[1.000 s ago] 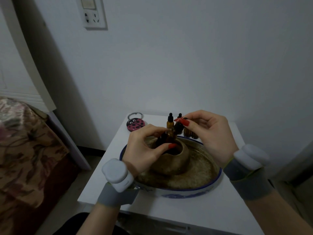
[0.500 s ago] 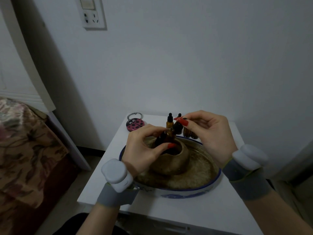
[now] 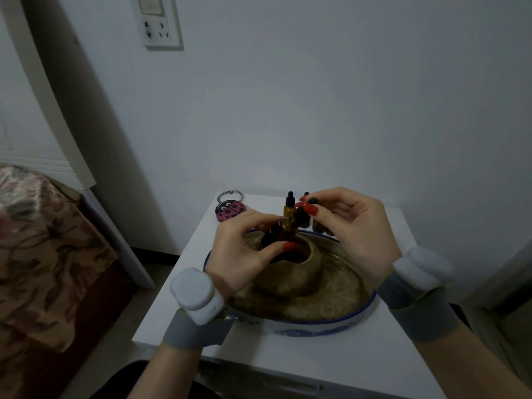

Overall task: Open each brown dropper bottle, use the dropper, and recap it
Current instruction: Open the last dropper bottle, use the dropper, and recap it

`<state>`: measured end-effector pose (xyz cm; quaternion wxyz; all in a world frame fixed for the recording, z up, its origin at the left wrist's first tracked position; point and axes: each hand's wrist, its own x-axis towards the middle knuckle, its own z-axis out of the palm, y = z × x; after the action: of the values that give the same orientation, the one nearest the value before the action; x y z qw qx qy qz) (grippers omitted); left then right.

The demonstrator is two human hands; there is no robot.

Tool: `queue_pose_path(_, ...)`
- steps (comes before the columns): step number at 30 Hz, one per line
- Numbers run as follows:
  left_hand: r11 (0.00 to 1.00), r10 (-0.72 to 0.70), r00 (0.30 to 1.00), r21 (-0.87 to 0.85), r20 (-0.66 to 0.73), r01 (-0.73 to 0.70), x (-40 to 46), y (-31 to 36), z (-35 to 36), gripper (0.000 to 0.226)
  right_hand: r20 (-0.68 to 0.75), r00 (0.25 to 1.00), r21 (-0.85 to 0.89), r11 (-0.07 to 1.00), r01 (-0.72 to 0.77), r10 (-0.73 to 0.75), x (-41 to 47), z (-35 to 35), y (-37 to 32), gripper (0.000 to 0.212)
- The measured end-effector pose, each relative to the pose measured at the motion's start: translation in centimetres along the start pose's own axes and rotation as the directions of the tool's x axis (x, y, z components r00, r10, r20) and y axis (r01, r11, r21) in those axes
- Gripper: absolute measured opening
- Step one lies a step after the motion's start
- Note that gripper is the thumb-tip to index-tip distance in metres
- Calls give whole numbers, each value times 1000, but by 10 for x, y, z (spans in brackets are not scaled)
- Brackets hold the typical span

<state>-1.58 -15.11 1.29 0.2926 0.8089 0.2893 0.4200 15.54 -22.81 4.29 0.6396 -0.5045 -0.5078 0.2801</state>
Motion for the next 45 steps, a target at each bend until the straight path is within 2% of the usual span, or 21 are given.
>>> queue_pose_path(6,999,-13,1000,29,16,13,1,-6,-5,33,-72,997,3,1000,25,-25,0,-5,-8,11)
queue_pose_path(11,999,1,1000,50,0,-1,1,-11,-9,36,-162,986,17,999,29,-26,2,-11,-12,19)
queue_pose_path(16,998,-26,999,59,-29,27,2,-17,-12,34,-227,974,10,1000,27,-24,5,-15,-11,10)
queue_pose_path(29,989,-149,985,-12,-83,149,2,-16,-15,33,-95,991,-258,959,-113,91,7,-26,-6,4)
queue_pose_path(38,988,-151,985,-7,-86,151,1,-18,-14,33,-107,982,-291,940,-179,154,9,-32,4,3)
queue_pose_path(45,991,-135,987,-8,-85,135,1,-19,-14,33,-102,984,-303,937,-171,146,10,-31,4,4)
